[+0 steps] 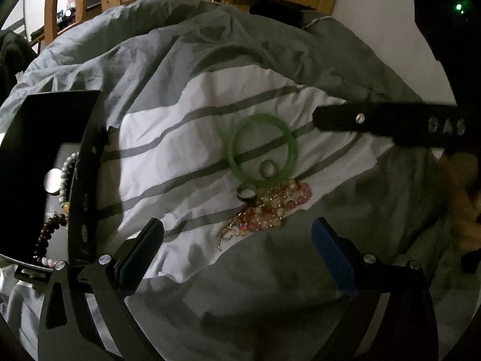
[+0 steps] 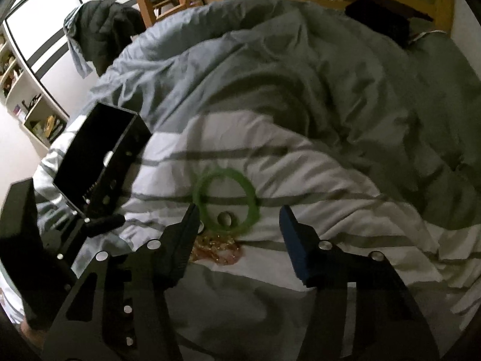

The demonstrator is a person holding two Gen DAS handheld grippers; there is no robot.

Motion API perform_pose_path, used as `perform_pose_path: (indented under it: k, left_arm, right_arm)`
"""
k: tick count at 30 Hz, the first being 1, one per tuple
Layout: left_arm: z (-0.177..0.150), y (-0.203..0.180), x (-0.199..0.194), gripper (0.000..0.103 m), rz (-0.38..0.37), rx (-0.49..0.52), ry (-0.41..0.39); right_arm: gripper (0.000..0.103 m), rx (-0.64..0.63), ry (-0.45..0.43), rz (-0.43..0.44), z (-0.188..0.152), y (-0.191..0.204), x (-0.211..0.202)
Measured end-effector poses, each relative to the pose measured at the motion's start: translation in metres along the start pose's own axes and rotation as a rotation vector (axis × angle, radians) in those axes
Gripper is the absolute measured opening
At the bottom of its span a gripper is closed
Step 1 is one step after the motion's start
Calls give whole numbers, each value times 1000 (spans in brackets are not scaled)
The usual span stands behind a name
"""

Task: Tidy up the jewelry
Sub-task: 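Move both grippers back toward the green bangle and bead strands, then grasp the green jade bangle with the right gripper while the left gripper grasps the gold bead strand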

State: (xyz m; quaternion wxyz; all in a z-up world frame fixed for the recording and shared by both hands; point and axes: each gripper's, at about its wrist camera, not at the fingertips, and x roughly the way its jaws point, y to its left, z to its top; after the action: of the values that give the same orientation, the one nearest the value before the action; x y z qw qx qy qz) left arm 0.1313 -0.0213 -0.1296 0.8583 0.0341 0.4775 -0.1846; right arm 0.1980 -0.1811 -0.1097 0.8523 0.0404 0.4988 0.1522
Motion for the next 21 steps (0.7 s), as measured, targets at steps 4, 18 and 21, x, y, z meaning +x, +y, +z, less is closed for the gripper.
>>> perform_pose_path:
  k: [4,18,21]
  left_arm:
    - [-1,0,9,97,2,4,16]
    - [-1,-5,36,72,-39,54,68]
    - [-1,-4,36,59,-62,51,68]
  right_arm:
    - [55,2,15,-14,-2,-5,16]
    - [24,-58,76,-70,-1,-5,72]
    - [13,-78,63,-79,-2,-2,76]
